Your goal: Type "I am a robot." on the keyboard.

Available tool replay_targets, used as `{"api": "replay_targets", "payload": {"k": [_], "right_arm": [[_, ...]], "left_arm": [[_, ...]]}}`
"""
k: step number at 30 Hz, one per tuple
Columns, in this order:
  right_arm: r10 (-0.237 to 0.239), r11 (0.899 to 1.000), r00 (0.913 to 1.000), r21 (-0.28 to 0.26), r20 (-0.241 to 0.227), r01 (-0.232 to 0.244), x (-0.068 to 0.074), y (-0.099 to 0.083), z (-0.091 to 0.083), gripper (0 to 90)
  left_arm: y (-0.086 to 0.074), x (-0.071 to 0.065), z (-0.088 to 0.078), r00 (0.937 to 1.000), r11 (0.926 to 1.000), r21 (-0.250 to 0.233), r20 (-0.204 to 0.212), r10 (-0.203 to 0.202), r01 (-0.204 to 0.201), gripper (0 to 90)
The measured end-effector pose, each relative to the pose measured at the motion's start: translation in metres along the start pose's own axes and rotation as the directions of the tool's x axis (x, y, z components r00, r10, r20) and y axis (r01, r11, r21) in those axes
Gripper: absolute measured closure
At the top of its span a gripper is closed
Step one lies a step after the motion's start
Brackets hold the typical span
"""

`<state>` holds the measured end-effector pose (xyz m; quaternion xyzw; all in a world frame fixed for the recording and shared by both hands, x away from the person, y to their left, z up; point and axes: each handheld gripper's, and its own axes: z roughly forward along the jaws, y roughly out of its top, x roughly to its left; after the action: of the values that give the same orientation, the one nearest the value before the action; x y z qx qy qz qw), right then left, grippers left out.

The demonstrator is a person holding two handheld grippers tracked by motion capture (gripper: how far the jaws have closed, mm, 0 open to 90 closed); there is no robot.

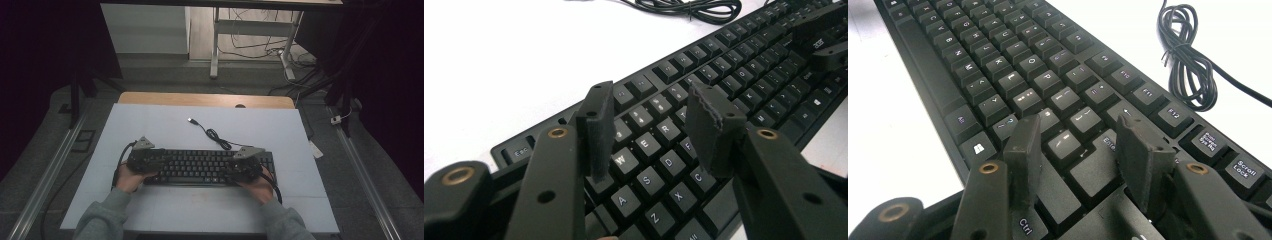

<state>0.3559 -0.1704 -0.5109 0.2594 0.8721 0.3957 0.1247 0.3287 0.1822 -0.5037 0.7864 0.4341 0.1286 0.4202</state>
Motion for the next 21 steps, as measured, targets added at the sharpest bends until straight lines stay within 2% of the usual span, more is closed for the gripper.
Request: {"api": "replay_targets", "payload": {"k": [7,16,21], "right_arm": [[0.0,1.0,1.0,0.002,0.001,0.0,0.0,0.0,0.0,53.3],[0.0,1.0,1.0,0.001,0.002,0.0,0.0,0.0,0.0,53.3],[0.0,1.0,1.0,0.002,0.002,0.0,0.0,0.0,0.0,53.3]], "left_arm": [[0.002,-0.003,0.012,0.9999,0.9997,0.023,0.013,0.008,-0.008,58.1],[0.001,-0.011,0.022,0.9973,0.995,0.073,0.033,0.066,-0.068,81.2],[0.0,-0.012,0.028,0.9965,0.9928,0.091,0.036,0.075,-0.078,88.5]]}}
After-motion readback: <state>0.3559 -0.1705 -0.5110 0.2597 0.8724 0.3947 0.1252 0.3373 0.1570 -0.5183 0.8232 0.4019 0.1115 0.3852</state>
